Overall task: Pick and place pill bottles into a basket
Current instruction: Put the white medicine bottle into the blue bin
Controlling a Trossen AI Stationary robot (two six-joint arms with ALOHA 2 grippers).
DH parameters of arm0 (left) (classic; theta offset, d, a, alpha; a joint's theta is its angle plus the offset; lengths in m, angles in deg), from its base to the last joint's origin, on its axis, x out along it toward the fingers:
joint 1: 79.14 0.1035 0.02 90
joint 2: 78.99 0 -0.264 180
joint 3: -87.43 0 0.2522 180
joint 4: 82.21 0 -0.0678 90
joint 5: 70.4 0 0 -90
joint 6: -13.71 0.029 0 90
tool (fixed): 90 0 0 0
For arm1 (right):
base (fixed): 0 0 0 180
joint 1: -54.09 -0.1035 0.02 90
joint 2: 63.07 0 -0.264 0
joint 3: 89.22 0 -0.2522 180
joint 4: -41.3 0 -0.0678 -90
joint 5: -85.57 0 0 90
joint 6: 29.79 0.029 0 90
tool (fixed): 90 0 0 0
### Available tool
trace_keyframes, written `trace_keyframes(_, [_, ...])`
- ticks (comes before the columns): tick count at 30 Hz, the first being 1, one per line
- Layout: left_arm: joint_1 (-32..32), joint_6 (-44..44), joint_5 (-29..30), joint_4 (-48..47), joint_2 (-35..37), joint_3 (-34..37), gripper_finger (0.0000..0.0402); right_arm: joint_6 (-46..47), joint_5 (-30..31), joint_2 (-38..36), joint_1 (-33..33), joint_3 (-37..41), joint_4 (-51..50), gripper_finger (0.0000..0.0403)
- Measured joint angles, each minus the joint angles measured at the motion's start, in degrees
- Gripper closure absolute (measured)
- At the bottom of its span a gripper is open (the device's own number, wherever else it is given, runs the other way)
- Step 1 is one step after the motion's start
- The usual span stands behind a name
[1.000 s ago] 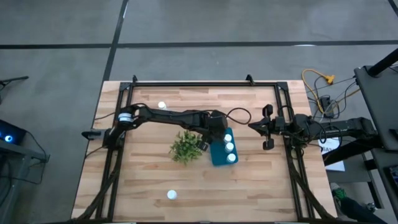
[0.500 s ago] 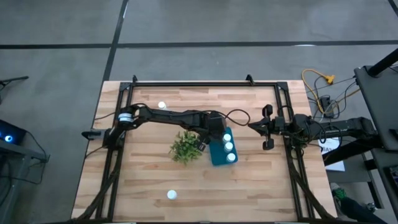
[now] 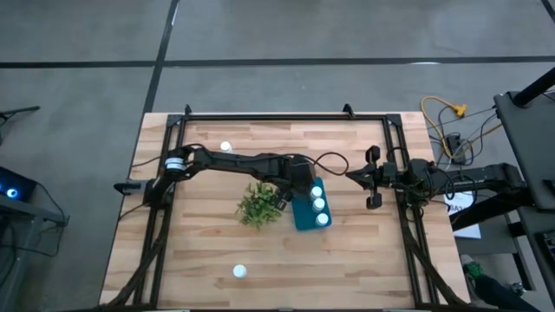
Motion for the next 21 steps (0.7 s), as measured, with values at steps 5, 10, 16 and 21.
trace_keyframes(5, [0.0,-0.05,0.14,-0.1,0.0,0.0,0.0224,0.0,0.0,0.0,0.0,0.0,0.0,0.0394])
trace_keyframes(10, [-0.02,-0.99,0.32,-0.06,0.0,-0.49,0.0224,0.0,0.0,0.0,0.02,0.0,-0.02,0.0394])
trace_keyframes(16, [-0.77,-1.45,0.72,-2.41,0.06,-3.71,0.0223,0.0,0.0,-0.04,0.02,0.0,-0.1,0.0394])
trace_keyframes(21, [-1.97,-1.49,1.83,-5.9,0.54,-7.99,0.0223,0.0,0.0,-0.02,0.02,0.0,-0.15,0.0394])
